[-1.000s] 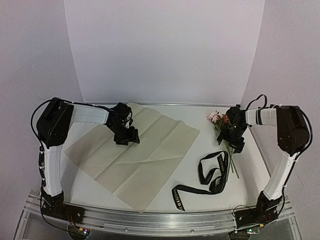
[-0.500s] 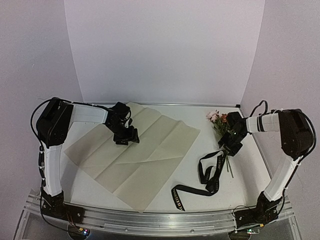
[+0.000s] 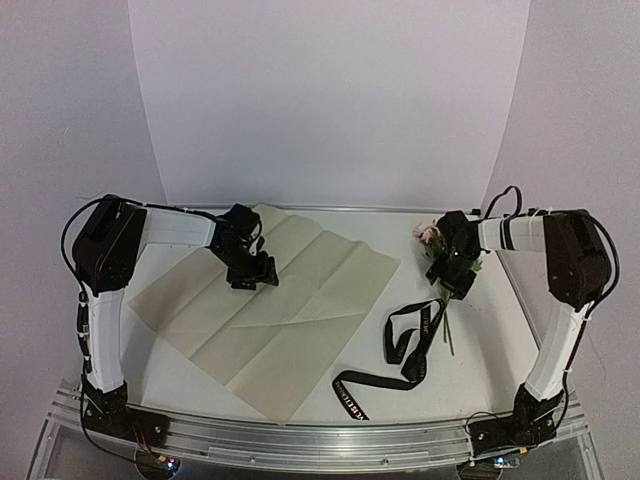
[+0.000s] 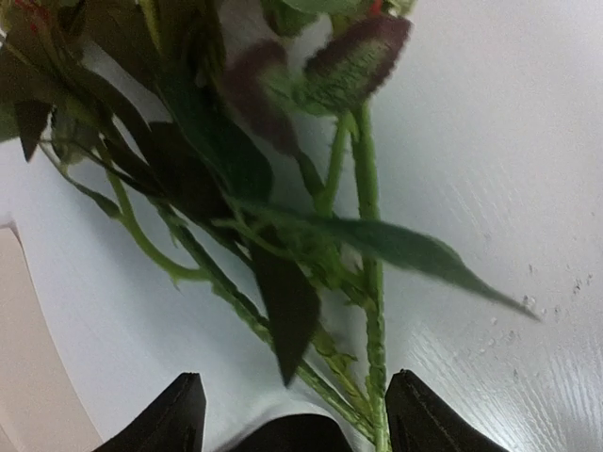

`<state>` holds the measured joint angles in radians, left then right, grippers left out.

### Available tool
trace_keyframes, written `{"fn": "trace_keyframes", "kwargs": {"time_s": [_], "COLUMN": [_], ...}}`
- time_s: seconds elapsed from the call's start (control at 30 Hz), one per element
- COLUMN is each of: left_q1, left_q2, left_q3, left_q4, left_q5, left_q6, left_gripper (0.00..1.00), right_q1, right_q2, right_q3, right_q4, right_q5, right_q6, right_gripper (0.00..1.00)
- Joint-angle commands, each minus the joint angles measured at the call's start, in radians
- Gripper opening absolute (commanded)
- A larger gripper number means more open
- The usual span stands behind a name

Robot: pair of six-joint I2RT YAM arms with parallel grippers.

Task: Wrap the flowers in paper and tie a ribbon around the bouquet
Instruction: Pick up the fake flower from the center of the board.

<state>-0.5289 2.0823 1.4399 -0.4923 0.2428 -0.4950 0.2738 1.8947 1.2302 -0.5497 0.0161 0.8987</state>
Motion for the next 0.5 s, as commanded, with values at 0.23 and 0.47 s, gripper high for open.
{"fn": "trace_keyframes", "kwargs": {"time_s": [0.23, 0.47], "left_q1": [0.009, 0.009], "left_q2": [-0.031, -0.031], "left_q3": [0.030, 0.036], "left_q4": [-0.009, -0.003], "left_q5": [0.004, 0.019], "left_q6": [0.006, -0.001], "left_gripper": [0.68, 0.68], "right_q1": [-0.001, 0.003], "right_q2": [0.079, 0.051], "right_q3": [0.034, 0.003], "right_q4": [-0.082, -0.085], "right_q5": [0.048, 0.074], "right_q6": [-0.011, -0.038], "right_gripper": [0.55, 0.28]}}
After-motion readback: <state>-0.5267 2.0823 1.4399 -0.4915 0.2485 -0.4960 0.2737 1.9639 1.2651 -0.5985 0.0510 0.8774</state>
